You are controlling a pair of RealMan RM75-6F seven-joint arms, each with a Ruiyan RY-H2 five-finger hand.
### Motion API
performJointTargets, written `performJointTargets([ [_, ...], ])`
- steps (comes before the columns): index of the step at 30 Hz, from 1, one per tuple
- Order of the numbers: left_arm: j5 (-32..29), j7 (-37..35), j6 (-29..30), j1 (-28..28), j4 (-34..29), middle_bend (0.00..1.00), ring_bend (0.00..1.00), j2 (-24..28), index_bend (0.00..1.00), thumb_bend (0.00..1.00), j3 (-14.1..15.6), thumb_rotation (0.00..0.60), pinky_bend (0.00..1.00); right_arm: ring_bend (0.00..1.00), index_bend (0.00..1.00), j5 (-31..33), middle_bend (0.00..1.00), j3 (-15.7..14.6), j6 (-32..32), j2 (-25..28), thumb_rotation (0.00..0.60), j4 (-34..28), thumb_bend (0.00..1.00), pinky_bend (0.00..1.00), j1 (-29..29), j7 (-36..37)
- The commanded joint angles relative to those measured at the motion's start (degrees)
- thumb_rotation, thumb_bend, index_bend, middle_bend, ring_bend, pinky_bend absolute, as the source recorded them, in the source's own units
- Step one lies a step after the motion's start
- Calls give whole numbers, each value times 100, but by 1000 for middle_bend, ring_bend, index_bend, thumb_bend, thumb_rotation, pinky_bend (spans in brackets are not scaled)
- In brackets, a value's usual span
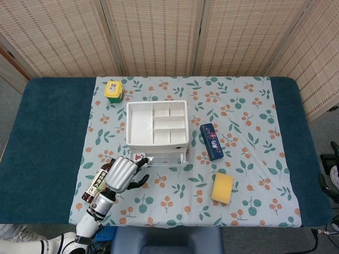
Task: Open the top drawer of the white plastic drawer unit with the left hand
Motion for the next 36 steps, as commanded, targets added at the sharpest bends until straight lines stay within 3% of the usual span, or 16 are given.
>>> performJointTargets([
  [1, -14, 27, 22, 15, -25, 1000, 1000, 14, 330, 358, -15, 600, 1000, 9, 0, 1, 7, -1, 4, 2, 600, 3, 391, 16, -6, 2],
  [12, -196, 482, -198, -81, -388, 1000, 1000, 67, 288, 358, -54, 600, 1000, 10, 0, 12, 7, -11, 6, -16, 600, 58, 392, 17, -30, 80],
  [19, -638, 1033, -424, -244, -513, 1000, 1000, -58, 269, 357, -221, 600, 1000, 9, 0, 33, 7, -14, 15, -10, 600, 103, 391, 17, -57, 161],
  [30, -816, 1759, -449, -353, -926, 1000, 1000, 99, 379, 358, -177, 600, 1000, 9, 0, 68, 7, -3, 3, -28, 600, 194, 391, 16, -71, 274],
  [36, -878, 2032, -466, -386, -1130, 1000, 1000, 192, 388, 358, -99, 600, 1000, 9, 0, 77, 7, 2, -3, -37, 600, 230, 392, 16, -74, 317],
])
